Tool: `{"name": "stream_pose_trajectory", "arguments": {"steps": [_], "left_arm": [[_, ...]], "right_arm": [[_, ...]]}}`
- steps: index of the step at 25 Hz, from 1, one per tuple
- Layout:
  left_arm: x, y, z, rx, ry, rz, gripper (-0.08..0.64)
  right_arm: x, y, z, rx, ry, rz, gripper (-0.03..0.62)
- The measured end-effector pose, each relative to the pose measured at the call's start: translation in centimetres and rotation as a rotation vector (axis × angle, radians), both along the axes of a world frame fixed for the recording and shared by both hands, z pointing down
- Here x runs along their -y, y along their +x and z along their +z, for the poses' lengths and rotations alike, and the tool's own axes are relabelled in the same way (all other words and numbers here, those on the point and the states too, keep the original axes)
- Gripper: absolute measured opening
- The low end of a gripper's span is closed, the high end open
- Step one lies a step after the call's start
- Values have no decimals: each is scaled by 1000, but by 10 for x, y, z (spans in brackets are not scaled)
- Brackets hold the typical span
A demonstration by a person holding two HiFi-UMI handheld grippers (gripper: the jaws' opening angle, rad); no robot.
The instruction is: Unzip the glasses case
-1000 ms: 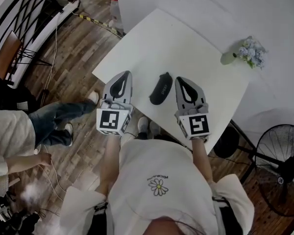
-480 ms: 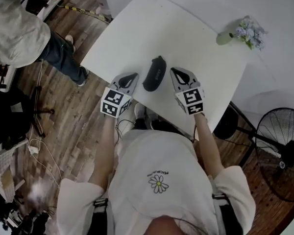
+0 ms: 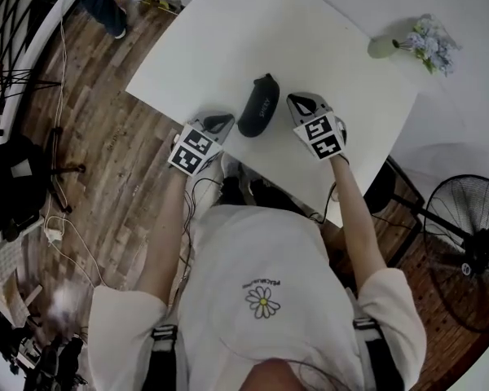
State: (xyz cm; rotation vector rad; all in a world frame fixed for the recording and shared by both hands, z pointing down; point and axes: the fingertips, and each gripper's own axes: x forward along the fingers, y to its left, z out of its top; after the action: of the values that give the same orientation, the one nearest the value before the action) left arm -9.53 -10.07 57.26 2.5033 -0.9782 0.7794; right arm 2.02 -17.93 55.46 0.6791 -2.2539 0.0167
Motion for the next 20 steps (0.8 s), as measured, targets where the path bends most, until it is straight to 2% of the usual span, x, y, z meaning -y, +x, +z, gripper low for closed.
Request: {"name": "stream_pose_trajectory", "arguments": {"steps": [3, 8, 13, 16, 20], "left_arm": [[0, 4, 4, 14, -9, 44, 14], [-7, 11, 8, 23, -89, 122, 14], [-30, 25, 15, 88, -126, 257, 14], [-43, 44, 17, 110, -136, 323, 14], [-51, 76, 23, 139, -159, 391, 14]], "right_arm": [[-9, -9, 6, 33, -41, -21, 6], [-13, -20, 11, 26, -57, -53, 6], [-7, -35, 11, 34, -70, -73, 6], [-10, -53, 6, 37, -53, -122, 6], [-13, -76, -3, 11, 23, -218, 6]]}}
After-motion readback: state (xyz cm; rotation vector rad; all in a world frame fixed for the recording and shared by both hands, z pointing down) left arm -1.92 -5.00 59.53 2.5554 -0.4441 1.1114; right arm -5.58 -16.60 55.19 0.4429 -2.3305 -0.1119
